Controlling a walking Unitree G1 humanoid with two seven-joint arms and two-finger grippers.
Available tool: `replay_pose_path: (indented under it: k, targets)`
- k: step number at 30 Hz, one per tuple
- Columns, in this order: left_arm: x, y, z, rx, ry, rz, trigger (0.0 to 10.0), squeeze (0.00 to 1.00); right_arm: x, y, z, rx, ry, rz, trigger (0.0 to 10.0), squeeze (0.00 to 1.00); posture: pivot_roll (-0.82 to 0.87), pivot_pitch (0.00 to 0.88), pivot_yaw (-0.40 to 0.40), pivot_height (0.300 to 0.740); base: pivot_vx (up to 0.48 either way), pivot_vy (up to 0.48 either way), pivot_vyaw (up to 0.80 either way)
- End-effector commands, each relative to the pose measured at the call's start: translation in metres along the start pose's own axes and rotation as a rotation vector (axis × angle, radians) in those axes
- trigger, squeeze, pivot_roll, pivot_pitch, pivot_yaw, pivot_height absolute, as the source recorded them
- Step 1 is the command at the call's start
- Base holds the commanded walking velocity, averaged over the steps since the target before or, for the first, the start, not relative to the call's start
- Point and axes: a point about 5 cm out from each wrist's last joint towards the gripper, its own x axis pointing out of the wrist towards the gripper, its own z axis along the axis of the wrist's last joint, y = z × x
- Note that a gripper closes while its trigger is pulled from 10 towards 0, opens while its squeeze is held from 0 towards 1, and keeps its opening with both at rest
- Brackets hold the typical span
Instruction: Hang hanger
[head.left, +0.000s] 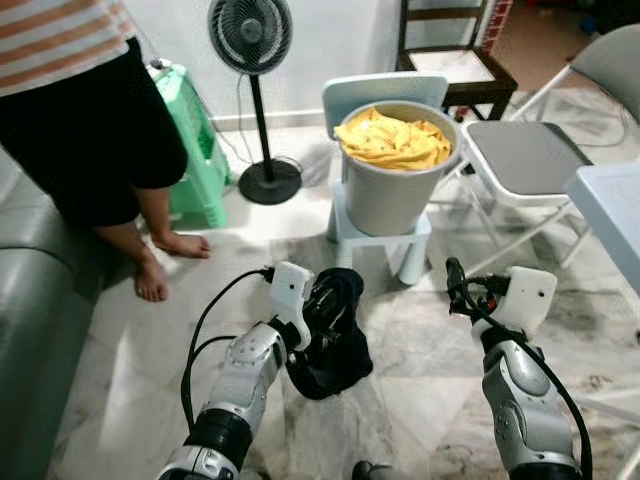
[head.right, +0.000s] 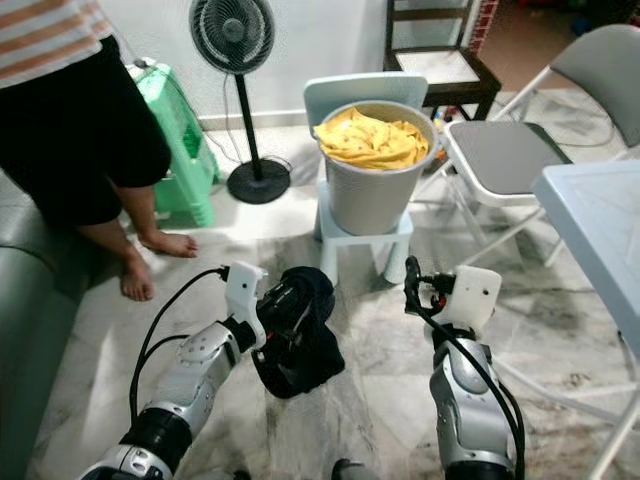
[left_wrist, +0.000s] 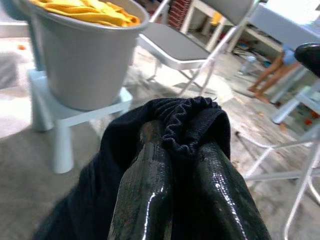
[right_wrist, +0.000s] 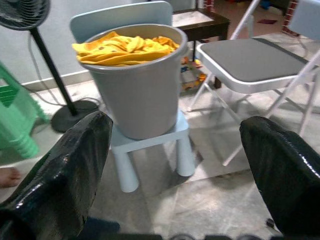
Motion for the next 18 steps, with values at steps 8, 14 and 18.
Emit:
replay_pose_path:
  k: [8, 14, 18]
  targets:
    - [0.001, -0.0028, 0.0019, -0.003, -0.016, -0.02, 10.0, 0.0, -0.0021, -0.0026, -0.0047, 0.003, 0.024, -0.012, 10.0, 0.0, -0.06, 0.11, 0.005, 0.74, 0.257, 0.0, -0.8]
    - [0.0009, -0.0031, 0.0008, -0.006, -0.013, -0.024, 10.0, 0.0, -0.0021, -0.0031, -0.005, 0.001, 0.026, -0.01, 10.0, 0.0, -0.06, 0.11, 0.003, 0.74, 0.172, 0.0, -0.8]
    - [0.0011, -0.0038, 0.0003, -0.006, -0.011, -0.028, 10.0, 0.0, -0.0024, -0.0037, -0.005, -0.003, 0.027, -0.011, 10.0, 0.0, -0.06, 0.111, 0.002, 0.74, 0.0, 0.0, -0.8]
